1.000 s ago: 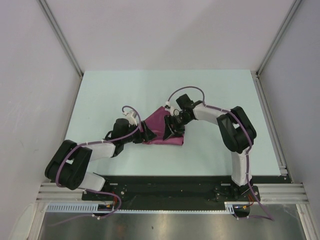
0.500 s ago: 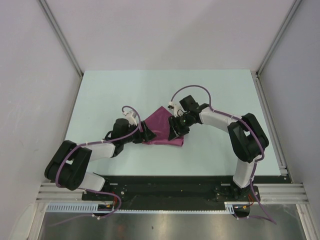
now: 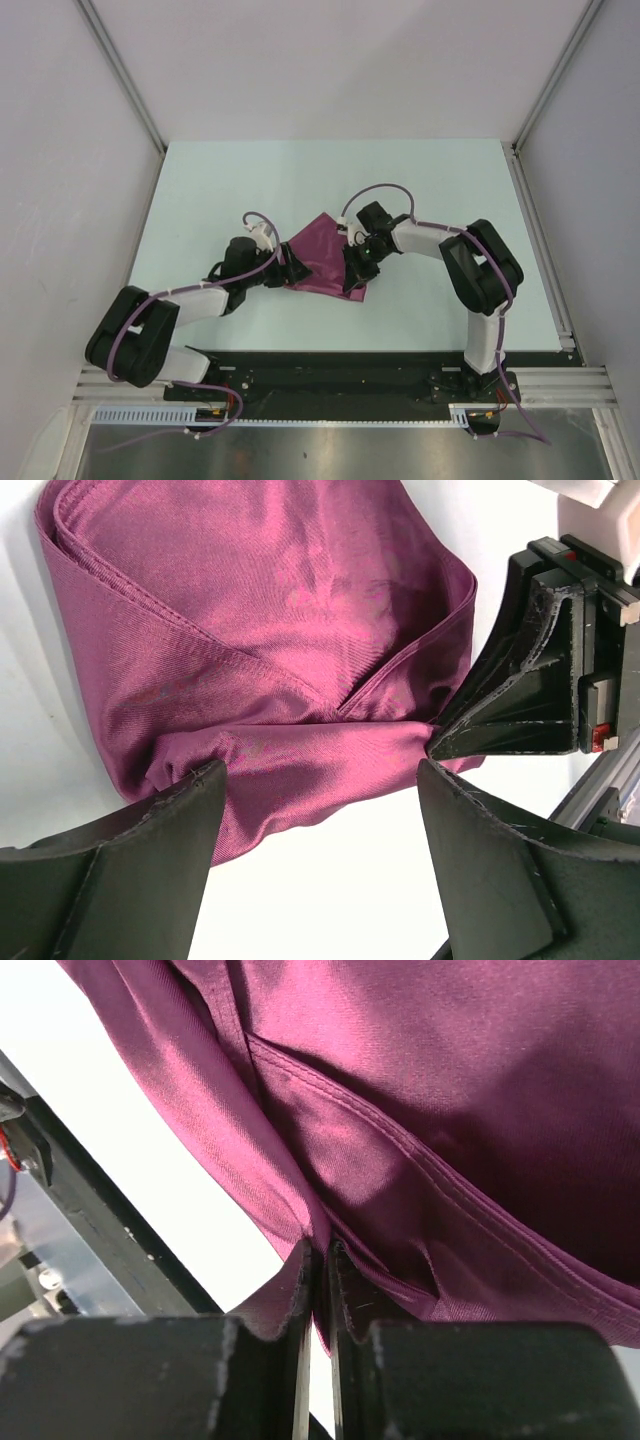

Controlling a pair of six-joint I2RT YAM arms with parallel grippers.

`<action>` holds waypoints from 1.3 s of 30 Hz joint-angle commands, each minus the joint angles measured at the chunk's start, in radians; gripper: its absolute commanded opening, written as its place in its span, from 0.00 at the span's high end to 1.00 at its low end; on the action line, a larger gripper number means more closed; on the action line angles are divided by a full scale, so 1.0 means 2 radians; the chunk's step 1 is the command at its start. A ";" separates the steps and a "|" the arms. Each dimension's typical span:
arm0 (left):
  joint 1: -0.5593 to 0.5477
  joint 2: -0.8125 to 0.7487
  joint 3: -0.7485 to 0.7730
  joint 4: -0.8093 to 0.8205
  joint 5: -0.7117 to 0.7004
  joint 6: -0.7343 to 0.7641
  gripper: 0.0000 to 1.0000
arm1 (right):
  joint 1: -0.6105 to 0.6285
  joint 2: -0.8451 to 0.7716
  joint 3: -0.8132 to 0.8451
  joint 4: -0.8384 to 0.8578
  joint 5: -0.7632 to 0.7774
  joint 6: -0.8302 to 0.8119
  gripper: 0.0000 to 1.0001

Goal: Fold the napkin, place the utensils inside, and roll it up
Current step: Roll the napkin with the utensil

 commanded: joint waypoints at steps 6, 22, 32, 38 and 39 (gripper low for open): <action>0.007 -0.038 0.005 -0.087 -0.069 0.054 0.14 | -0.010 0.033 0.007 -0.026 0.003 -0.002 0.93; 0.007 -0.036 0.024 -0.177 -0.168 0.058 0.22 | -0.010 0.044 0.023 -0.043 0.002 -0.006 0.93; 0.007 -0.004 0.009 -0.114 -0.118 0.035 0.31 | -0.010 0.048 0.027 -0.045 0.000 -0.009 0.93; 0.011 -0.009 -0.007 -0.071 -0.081 0.017 0.21 | -0.009 0.049 0.027 -0.050 0.000 -0.011 0.93; 0.016 -0.014 -0.011 -0.065 -0.076 0.015 0.18 | -0.009 0.049 0.029 -0.051 0.000 -0.012 0.93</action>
